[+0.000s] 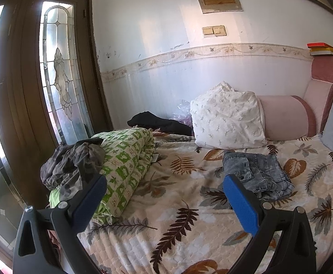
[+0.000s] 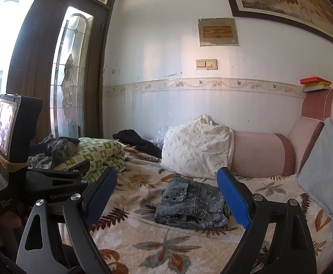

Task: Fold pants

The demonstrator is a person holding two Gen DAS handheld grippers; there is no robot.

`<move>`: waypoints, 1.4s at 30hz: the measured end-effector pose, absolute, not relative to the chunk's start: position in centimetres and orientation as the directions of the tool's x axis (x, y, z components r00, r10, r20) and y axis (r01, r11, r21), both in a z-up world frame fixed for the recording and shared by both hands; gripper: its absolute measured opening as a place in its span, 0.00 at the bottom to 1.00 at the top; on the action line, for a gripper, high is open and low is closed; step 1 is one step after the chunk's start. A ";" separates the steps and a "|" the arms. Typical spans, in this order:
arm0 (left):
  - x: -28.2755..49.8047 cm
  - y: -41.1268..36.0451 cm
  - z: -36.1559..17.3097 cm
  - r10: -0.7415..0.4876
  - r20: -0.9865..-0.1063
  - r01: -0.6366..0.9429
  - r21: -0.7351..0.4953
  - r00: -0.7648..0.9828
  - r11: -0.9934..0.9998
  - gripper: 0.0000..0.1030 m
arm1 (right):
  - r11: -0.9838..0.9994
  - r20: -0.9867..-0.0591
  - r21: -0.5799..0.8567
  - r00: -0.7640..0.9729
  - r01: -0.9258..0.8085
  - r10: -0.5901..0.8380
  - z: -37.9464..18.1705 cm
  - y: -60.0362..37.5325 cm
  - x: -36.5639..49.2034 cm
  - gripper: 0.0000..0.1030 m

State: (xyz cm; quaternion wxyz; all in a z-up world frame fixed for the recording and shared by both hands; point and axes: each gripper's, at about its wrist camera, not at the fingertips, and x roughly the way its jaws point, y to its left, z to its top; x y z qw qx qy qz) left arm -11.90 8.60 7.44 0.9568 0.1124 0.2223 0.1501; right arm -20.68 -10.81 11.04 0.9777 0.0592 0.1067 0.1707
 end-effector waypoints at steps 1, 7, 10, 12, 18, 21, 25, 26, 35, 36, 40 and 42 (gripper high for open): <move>-11.9 8.6 7.4 0.338 -0.392 -0.239 0.281 0.855 0.929 1.00 | 0.935 -0.189 0.152 0.919 -0.321 0.347 11.0 -10.8 -20.6 0.87; -11.8 8.9 7.2 0.342 -0.399 -0.244 0.276 0.851 0.930 1.00 | 0.934 -0.193 0.151 0.917 -0.324 0.350 10.9 -10.7 -20.5 0.87; -11.7 9.1 7.1 0.343 -0.400 -0.246 0.274 0.850 0.930 1.00 | 0.933 -0.195 0.152 0.915 -0.327 0.353 10.8 -10.7 -20.5 0.87; -11.8 9.1 7.1 0.345 -0.401 -0.248 0.274 0.849 0.929 1.00 | 0.933 -0.197 0.151 0.915 -0.327 0.353 10.8 -10.6 -20.4 0.87; -11.7 9.2 6.8 0.347 -0.406 -0.251 0.272 0.845 0.929 1.00 | 0.932 -0.202 0.148 0.912 -0.331 0.356 10.5 -10.4 -20.3 0.87; -11.5 9.5 6.6 0.347 -0.413 -0.252 0.268 0.842 0.930 1.00 | 0.932 -0.209 0.148 0.910 -0.332 0.358 10.4 -10.2 -20.1 0.87; -11.4 9.7 6.4 0.351 -0.417 -0.258 0.264 0.839 0.929 1.00 | 0.932 -0.214 0.144 0.909 -0.334 0.359 10.2 -10.0 -20.0 0.87; -11.3 9.8 6.4 0.352 -0.418 -0.260 0.263 0.837 0.929 1.00 | 0.932 -0.216 0.143 0.908 -0.334 0.359 10.2 -9.9 -19.9 0.87; -11.0 10.2 6.0 0.355 -0.429 -0.263 0.259 0.830 0.929 1.00 | 0.932 -0.226 0.142 0.905 -0.334 0.359 10.0 -9.5 -19.5 0.87; -11.0 10.2 6.0 0.355 -0.429 -0.264 0.259 0.830 0.929 1.00 | 0.932 -0.228 0.142 0.906 -0.332 0.358 10.0 -9.5 -19.5 0.87; -11.0 10.2 5.9 0.357 -0.432 -0.265 0.260 0.828 0.929 1.00 | 0.934 -0.230 0.138 0.907 -0.328 0.353 10.1 -9.3 -19.2 0.87; -10.9 10.4 5.8 0.356 -0.433 -0.265 0.258 0.828 0.929 1.00 | 0.935 -0.228 0.144 0.909 -0.324 0.350 10.2 -9.3 -19.0 0.87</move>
